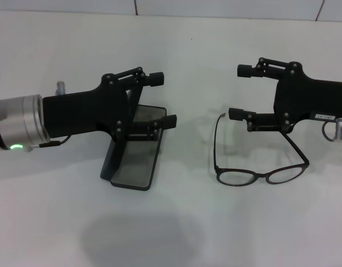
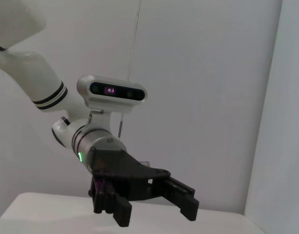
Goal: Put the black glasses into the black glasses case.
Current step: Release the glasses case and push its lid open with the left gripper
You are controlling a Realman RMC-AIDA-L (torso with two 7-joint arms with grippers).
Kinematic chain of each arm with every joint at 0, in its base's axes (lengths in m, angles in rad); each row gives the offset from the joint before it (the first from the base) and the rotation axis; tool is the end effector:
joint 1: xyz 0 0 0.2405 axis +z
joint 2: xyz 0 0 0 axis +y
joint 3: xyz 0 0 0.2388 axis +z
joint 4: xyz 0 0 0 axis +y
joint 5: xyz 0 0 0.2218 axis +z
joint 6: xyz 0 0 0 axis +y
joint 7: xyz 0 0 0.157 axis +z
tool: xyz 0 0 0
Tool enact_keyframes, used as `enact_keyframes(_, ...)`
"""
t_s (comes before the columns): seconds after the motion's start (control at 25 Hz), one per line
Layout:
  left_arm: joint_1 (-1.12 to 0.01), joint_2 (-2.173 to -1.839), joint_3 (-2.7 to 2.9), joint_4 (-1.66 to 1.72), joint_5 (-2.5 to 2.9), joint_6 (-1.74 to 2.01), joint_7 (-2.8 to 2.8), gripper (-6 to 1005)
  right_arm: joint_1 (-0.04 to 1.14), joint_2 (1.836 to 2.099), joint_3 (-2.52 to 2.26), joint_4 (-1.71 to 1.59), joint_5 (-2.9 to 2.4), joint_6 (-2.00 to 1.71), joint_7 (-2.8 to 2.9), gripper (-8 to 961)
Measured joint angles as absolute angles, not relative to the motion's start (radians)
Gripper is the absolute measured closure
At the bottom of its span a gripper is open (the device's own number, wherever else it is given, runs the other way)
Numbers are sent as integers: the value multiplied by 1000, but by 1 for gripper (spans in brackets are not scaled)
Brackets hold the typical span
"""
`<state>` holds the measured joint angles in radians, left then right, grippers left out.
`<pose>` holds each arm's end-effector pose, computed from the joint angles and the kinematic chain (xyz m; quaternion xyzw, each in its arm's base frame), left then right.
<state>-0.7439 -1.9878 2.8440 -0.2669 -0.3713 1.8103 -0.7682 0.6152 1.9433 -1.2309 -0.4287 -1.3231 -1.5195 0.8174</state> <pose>-0.2319 0.3205 -0.0060 -0.9287 -0.0352 -0.3506 0.1154 0.1986 0.3531 -0.0096 -0.9350 -0.0541 0.3165 0.1505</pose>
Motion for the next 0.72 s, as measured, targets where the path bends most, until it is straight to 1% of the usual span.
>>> enact_keyframes(0.48, -739, -1997, 2844, -270, -426, 1810, -832, 122, 596, 1945, -1218, -437, -1324, -1517, 789, 162)
enact_keyframes(0.6, -749, -2000, 2844, -318, -478, 1797, -990, 122, 578, 1943, -1196, -450, -1326, -1515, 787, 162)
enact_keyframes(0.72, -779, -2015, 2845, -421, -466, 1767, -1163, 122, 561, 1941, -1179, -462, -1326, -1515, 786, 162)
